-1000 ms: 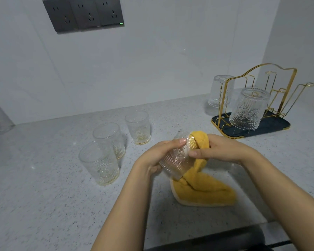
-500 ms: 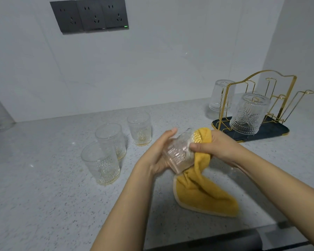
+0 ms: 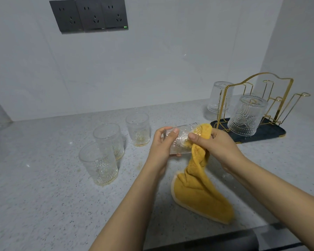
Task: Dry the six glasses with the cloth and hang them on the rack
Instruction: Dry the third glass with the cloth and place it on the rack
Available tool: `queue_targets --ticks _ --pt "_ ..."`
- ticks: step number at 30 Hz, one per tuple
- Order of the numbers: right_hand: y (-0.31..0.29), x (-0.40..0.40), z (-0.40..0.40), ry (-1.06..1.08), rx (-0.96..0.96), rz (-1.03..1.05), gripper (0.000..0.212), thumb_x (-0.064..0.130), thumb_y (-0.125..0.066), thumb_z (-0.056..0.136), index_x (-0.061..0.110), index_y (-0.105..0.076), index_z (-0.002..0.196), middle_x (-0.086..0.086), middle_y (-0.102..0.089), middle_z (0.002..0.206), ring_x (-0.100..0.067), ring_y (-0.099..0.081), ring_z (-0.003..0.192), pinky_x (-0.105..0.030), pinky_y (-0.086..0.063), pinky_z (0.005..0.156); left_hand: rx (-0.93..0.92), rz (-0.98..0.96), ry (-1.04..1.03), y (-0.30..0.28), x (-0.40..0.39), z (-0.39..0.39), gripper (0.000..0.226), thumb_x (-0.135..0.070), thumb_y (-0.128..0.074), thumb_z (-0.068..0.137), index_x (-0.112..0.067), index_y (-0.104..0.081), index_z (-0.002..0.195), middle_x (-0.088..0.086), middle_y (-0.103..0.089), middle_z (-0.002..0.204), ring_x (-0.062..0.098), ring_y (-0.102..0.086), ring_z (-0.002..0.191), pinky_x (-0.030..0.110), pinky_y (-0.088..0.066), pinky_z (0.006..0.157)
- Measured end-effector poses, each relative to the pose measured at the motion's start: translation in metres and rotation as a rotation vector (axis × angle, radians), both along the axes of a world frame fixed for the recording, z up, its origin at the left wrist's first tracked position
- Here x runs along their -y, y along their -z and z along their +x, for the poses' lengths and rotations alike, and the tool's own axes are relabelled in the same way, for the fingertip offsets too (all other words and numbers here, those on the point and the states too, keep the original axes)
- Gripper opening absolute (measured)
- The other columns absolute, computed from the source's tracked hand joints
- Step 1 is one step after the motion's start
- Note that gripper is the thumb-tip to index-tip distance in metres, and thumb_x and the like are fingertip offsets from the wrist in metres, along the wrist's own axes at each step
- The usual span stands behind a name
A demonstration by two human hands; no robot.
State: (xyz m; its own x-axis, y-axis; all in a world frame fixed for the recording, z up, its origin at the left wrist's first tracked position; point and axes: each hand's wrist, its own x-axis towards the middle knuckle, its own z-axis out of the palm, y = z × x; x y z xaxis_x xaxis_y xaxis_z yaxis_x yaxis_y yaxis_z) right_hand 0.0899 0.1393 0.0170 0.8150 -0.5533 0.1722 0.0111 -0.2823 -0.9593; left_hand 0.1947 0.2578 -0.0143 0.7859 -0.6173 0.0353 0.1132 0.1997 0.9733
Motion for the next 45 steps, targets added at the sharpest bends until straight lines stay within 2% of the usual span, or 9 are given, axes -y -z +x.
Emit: queue_targets --ticks 5,13,22,26,30,35,38,42,45 --pt "-0.005 0.006 -0.007 -0.298 -0.131 -0.017 0.028 0.043 -0.077 0.055 0.022 -0.069 0.071 0.002 -0.072 0.070 -0.016 -0.068 0.074 -0.040 -0.051 0.088 -0.014 0.014 0.000 -0.003 0.000 -0.001 0.035 -0.036 -0.060 0.093 -0.014 -0.054 0.120 -0.002 -0.068 0.092 0.011 -0.068 0.066 0.032 -0.054 0.059" --pt "-0.013 0.007 -0.003 -0.604 -0.296 0.049 0.052 0.002 -0.079 0.064 0.014 -0.060 0.111 -0.006 -0.071 0.102 -0.024 -0.066 0.099 -0.034 -0.051 0.093 -0.074 0.085 0.086 -0.002 0.005 -0.007 0.036 -0.043 -0.060 0.092 -0.017 -0.053 0.115 0.012 -0.067 0.111 0.028 -0.070 0.094 0.053 -0.055 0.086" --pt "0.001 0.018 -0.005 -0.524 -0.241 0.504 0.048 0.001 -0.068 0.061 0.002 -0.062 0.109 -0.016 -0.070 0.101 -0.026 -0.068 0.088 -0.031 -0.057 0.077 0.084 0.248 0.183 -0.001 0.000 -0.006 0.068 -0.077 -0.050 0.080 -0.024 -0.052 0.124 0.004 -0.064 0.114 0.016 -0.069 0.090 0.034 -0.059 0.076" --pt "-0.008 0.027 0.001 -0.570 -0.148 0.817 0.070 0.012 -0.088 0.048 -0.003 -0.063 0.112 -0.023 -0.065 0.108 -0.033 -0.066 0.094 -0.040 -0.056 0.079 0.378 0.074 0.008 0.006 0.003 -0.014 0.039 -0.057 -0.056 0.089 -0.029 -0.055 0.116 -0.004 -0.060 0.109 -0.004 -0.063 0.079 0.015 -0.051 0.062" --pt "-0.010 0.011 -0.004 -0.603 -0.202 0.521 0.062 0.015 -0.087 0.053 0.006 -0.064 0.110 -0.019 -0.066 0.111 -0.031 -0.065 0.099 -0.036 -0.056 0.082 0.328 0.057 -0.074 0.010 0.007 -0.011 0.039 -0.069 -0.050 0.075 -0.035 -0.057 0.091 -0.009 -0.063 0.088 0.011 -0.062 0.081 0.032 -0.052 0.071" --pt "-0.007 0.001 -0.008 -0.597 -0.462 -0.487 0.034 0.021 -0.073 0.077 0.019 -0.063 0.110 -0.001 -0.068 0.107 -0.016 -0.063 0.100 -0.036 -0.048 0.095 0.010 0.248 0.110 0.001 -0.001 -0.006 0.057 -0.059 -0.048 0.094 -0.006 -0.064 0.107 0.005 -0.069 0.073 0.018 -0.065 0.055 0.027 -0.052 0.045" --pt "-0.012 0.004 -0.012 -0.651 -0.383 -0.152 0.029 0.001 -0.067 0.079 0.013 -0.062 0.105 -0.001 -0.068 0.099 -0.011 -0.065 0.091 -0.021 -0.051 0.083 0.077 0.300 0.186 0.004 -0.001 -0.008 0.070 -0.068 -0.038 0.092 -0.007 -0.064 0.114 0.008 -0.071 0.074 0.018 -0.066 0.052 0.023 -0.048 0.040" --pt "-0.013 0.022 -0.009 -0.529 -0.226 0.630 0.049 -0.001 -0.065 0.066 -0.002 -0.057 0.114 -0.019 -0.066 0.106 -0.030 -0.066 0.092 -0.036 -0.056 0.080 0.319 0.155 0.083 0.011 0.000 -0.016 0.051 -0.071 -0.041 0.088 -0.033 -0.052 0.121 0.005 -0.063 0.111 0.012 -0.065 0.069 0.029 -0.049 0.046" --pt "-0.018 0.019 -0.008 -0.526 -0.206 0.696 0.047 0.004 -0.068 0.068 -0.004 -0.057 0.113 -0.020 -0.067 0.097 -0.029 -0.068 0.085 -0.036 -0.057 0.077 0.341 0.021 0.033 0.016 0.005 -0.019 0.043 -0.068 -0.049 0.080 -0.039 -0.051 0.111 -0.001 -0.062 0.091 0.008 -0.058 0.057 0.026 -0.042 0.041"
